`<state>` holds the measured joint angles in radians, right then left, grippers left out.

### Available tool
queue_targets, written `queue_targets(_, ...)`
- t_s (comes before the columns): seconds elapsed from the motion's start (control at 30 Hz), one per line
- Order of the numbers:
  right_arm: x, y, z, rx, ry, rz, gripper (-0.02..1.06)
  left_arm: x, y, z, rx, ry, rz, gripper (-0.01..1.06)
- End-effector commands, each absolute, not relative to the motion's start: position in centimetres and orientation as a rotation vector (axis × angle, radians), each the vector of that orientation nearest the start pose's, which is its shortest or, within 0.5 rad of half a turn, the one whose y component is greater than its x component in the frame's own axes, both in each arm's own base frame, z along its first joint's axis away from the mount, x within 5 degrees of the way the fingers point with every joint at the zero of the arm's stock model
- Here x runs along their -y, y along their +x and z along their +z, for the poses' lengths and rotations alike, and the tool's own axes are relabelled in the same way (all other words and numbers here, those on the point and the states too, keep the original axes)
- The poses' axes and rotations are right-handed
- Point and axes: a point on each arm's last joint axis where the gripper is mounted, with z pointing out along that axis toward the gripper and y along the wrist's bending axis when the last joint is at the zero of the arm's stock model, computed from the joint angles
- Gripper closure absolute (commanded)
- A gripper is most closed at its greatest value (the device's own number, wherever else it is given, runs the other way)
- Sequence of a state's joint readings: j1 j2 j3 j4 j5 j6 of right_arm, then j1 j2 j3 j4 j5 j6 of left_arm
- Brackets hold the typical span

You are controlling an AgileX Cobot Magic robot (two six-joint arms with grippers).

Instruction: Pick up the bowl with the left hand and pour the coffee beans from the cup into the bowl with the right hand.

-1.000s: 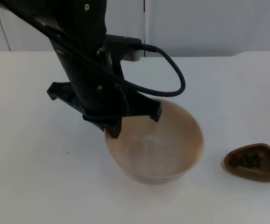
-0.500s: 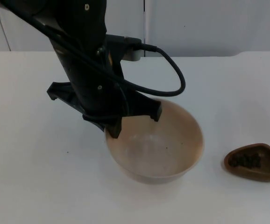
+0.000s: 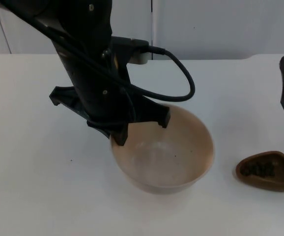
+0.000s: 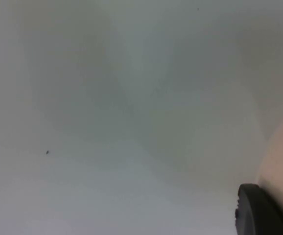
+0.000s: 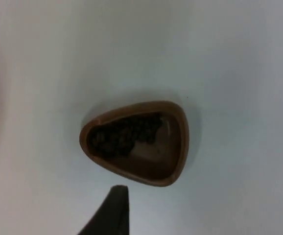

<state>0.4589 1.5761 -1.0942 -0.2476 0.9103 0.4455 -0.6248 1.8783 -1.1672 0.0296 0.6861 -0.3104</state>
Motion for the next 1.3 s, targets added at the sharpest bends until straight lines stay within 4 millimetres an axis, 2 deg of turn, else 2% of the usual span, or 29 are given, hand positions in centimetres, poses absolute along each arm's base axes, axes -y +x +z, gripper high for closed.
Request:
queue_targets(0.0, -12.2, 28.5, 24.1, -2.788, -0.202, -0.111, 0.01, 21.3, 29.5, 16.6, -2.839, 0.479, -0.153, 1.05)
queue_targets(0.37, -12.5, 29.5, 21.9, -2.795, -0.172, -0.128, 0.01, 21.3, 29.5, 16.6, -2.839, 0.478, -0.155, 1.05)
queue_targets(0.53, -12.4, 29.0, 20.3, -2.781, -0.137, -0.083, 0.01, 21.3, 29.5, 16.6, -2.839, 0.478, -0.155, 1.05)
queue_targets(0.63, -12.0, 28.6, 19.5, -2.783, -0.128, -0.117, 0.02, 21.3, 29.5, 16.6, -2.839, 0.478, -0.155, 1.05)
queue_targets(0.83, -11.6, 28.9, 19.1, -2.768, -0.091, -0.181, 0.02, 21.3, 29.5, 16.6, -2.836, 0.478, -0.156, 1.05)
queue_targets(1.0, -11.9, 29.3, 16.9, -2.819, -0.099, -0.208, 0.02, 21.3, 29.6, 16.6, -2.835, 0.477, -0.158, 1.05)
queue_targets(1.13, -12.2, 29.6, 15.8, -2.833, -0.107, -0.197, 0.02, 21.3, 29.6, 16.6, -2.835, 0.477, -0.158, 1.05)
queue_targets(1.27, -11.7, 30.2, 15.0, -2.850, -0.058, -0.151, 0.02, 21.4, 29.6, 16.5, -2.836, 0.478, -0.156, 1.05)
